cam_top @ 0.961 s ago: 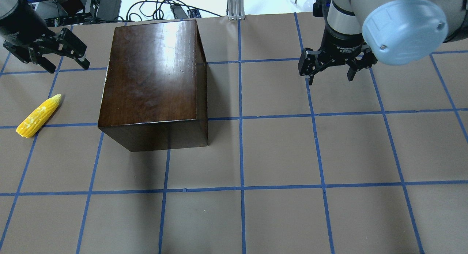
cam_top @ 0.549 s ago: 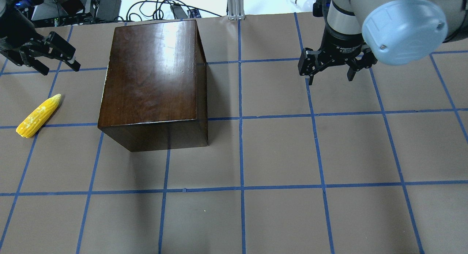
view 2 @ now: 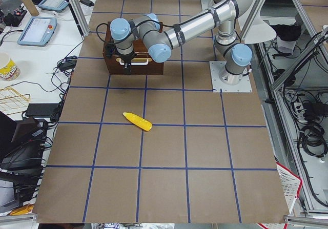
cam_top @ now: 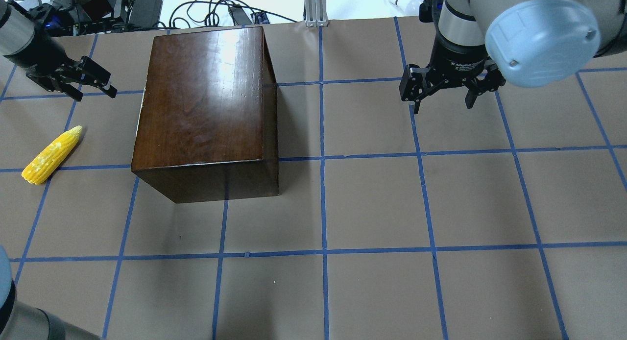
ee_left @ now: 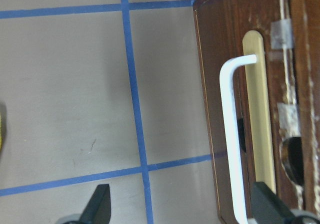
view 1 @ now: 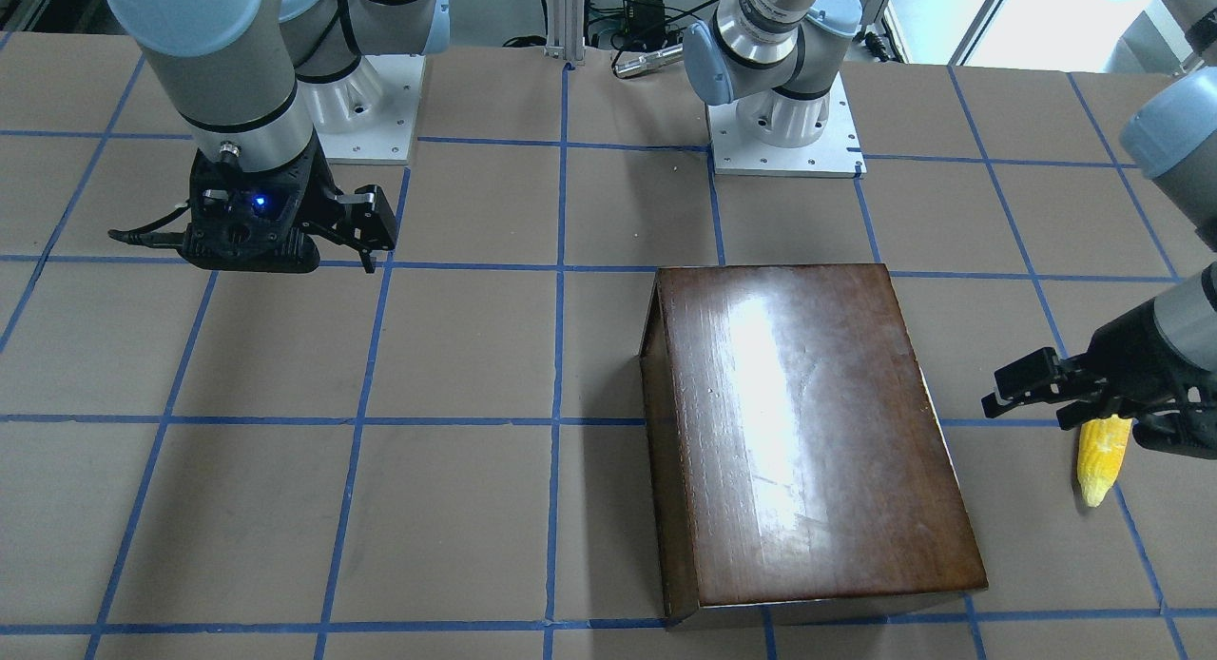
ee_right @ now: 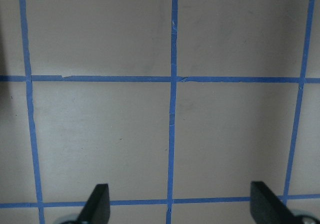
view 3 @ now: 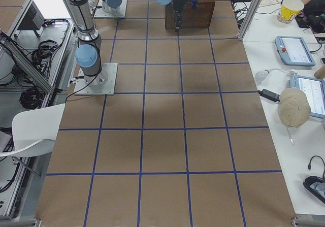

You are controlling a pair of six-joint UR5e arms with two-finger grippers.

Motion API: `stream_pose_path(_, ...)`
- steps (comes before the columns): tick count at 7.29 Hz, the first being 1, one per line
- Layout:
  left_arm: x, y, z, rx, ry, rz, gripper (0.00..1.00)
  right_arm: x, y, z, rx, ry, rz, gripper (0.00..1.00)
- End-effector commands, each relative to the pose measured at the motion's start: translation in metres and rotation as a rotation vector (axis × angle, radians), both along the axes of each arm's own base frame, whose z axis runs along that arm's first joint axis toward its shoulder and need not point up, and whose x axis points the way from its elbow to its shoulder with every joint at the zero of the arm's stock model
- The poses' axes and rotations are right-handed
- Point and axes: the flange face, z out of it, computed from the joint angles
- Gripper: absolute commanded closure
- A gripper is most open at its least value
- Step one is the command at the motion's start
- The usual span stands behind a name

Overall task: Open drawer and put corn inside
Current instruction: 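Move the left gripper down beside the cabinet toward the white drawer handle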

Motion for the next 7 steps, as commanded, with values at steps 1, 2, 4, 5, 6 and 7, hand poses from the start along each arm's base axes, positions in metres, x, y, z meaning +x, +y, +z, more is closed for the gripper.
stream_pose_path(1, -0.008, -0.005, -0.014, 0.036, 0.021, 0.093, 0.00, 0.000, 0.000, 0.000, 0.001, 0.000, 0.000, 0.00)
stream_pose_path(2, -0.006, -0.008, -0.022, 0.045, 0.024, 0.087, 0.00, 0.000, 0.000, 0.000, 0.000, -0.001, 0.000, 0.00)
stream_pose_path(4, -0.006, -0.010, -0.031, 0.057, 0.031, 0.077, 0.00, 0.000, 0.000, 0.000, 0.000, -0.001, 0.000, 0.00)
stream_pose_path(5, -0.006, -0.010, -0.036, 0.055, 0.035, 0.036, 0.00, 0.000, 0.000, 0.000, 0.001, 0.000, 0.000, 0.00)
stream_pose_path(6, -0.007, -0.009, -0.040, 0.055, 0.041, 0.012, 0.00, 0.000, 0.000, 0.000, 0.001, 0.000, 0.000, 0.00)
stream_pose_path(7, -0.007, -0.009, -0.042, 0.059, 0.045, 0.021, 0.00, 0.000, 0.000, 0.000, 0.001, 0.000, 0.000, 0.00)
